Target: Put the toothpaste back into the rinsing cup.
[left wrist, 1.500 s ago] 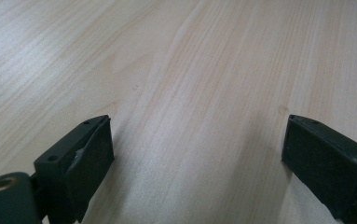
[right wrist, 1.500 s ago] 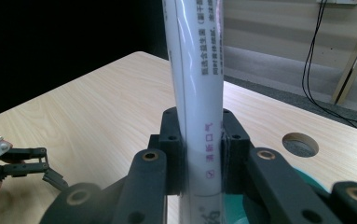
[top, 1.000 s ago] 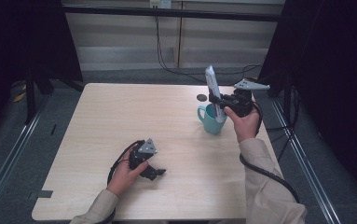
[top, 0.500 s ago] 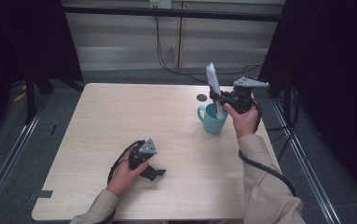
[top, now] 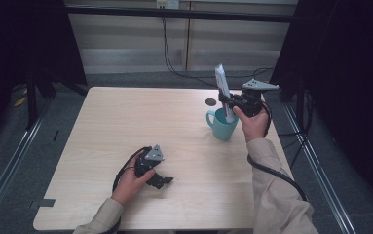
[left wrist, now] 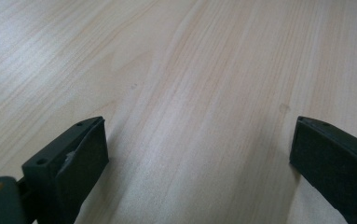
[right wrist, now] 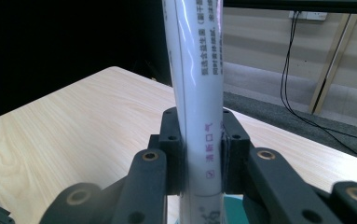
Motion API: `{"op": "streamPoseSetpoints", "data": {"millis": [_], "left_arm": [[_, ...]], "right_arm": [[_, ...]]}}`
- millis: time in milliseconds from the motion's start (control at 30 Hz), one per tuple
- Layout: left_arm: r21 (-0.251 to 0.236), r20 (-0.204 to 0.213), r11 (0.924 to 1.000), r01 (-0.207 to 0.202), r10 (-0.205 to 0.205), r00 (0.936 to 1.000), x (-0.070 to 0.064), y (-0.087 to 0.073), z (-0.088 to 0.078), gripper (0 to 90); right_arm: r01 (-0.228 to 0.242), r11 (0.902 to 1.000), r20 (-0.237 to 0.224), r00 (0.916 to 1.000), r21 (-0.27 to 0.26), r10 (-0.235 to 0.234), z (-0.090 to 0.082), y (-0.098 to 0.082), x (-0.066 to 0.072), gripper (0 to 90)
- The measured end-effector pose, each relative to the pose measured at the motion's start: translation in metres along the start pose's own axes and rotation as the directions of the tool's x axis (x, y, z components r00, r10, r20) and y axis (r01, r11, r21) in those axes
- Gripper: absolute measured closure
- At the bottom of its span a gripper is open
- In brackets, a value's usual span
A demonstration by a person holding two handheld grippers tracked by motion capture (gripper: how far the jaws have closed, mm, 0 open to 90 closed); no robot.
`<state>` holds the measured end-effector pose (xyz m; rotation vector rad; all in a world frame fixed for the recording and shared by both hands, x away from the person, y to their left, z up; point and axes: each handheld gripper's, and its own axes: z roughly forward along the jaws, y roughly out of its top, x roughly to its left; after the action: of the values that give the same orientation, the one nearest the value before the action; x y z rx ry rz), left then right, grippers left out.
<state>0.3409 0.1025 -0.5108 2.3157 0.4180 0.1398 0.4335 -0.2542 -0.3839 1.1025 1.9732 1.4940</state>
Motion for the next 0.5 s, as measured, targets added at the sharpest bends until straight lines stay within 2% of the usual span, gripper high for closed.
{"op": "streamPoseSetpoints", "data": {"millis": [500], "left_arm": [[0.002, 0.002, 1.0, -0.003, 0.003, 1.0, 0.0, 0.0, 0.0, 3.2]], "right_arm": [[0.005, 0.9998, 0.016, 0.9999, 0.021, -0.005, 0.012, -0.01, -0.007, 74.8]]}}
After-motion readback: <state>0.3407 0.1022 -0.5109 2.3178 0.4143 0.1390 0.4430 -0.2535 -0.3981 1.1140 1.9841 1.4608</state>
